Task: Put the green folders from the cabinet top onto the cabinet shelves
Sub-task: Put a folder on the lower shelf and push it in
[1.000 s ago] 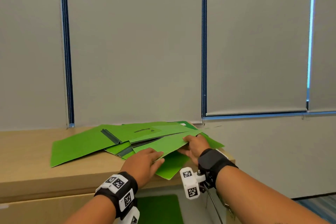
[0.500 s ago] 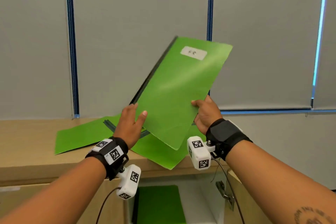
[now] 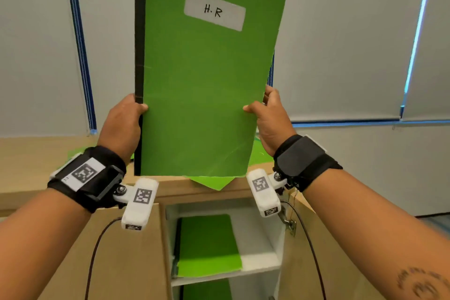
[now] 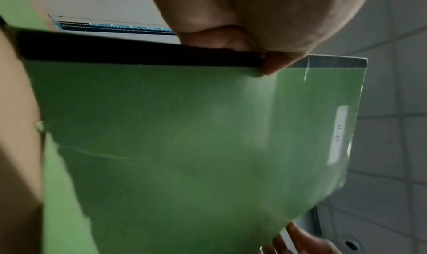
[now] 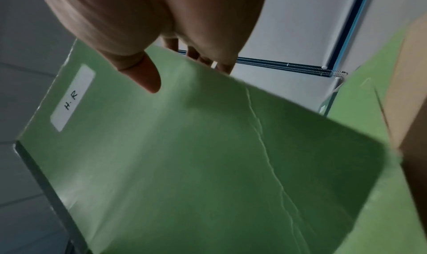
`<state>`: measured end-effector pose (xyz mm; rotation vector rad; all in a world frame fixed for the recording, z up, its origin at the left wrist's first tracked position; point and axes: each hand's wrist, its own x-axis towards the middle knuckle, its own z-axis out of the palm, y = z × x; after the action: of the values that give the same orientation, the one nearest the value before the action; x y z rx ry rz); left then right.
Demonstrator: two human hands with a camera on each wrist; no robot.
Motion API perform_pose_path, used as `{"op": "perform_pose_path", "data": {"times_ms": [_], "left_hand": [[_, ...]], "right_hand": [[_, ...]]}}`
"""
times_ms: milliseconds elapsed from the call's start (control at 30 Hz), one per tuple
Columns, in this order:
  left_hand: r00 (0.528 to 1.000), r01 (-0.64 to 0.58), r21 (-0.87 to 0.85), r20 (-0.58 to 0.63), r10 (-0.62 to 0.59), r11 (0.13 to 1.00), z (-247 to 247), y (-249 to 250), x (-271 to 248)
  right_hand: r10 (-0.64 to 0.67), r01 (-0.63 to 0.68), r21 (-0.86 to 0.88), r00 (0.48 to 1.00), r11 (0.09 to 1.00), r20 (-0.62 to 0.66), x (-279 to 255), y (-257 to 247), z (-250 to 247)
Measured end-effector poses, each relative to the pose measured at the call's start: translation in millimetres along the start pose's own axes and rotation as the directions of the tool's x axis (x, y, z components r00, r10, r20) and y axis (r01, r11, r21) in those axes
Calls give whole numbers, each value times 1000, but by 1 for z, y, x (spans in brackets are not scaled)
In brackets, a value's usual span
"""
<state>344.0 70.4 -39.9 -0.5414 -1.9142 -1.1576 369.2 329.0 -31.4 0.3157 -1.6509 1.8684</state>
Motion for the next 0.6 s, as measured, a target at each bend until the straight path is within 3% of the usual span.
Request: {"op": "perform_pose_path", "data": {"times_ms": [133, 233, 333, 500, 600], "left_hand": [[997, 8, 95, 74, -15, 995, 0, -20, -60], [968, 245, 13, 59, -245, 969, 11, -57, -117], [859, 512, -204, 105, -502, 834, 27, -93, -183], [692, 722, -125, 141, -708, 681, 49, -150, -283], [561, 825, -88, 253, -788, 559, 64, -187, -339]], "right_hand": [[100, -101, -91, 995, 991, -14, -26, 32, -4], [194, -193, -98, 981, 976, 0, -61, 76, -9], [299, -295, -139, 954, 945, 6, -103, 136, -13], [451, -437, -205, 892, 876, 24, -161, 234, -25], [533, -510, -242, 846, 825, 34, -191, 285, -35]]}}
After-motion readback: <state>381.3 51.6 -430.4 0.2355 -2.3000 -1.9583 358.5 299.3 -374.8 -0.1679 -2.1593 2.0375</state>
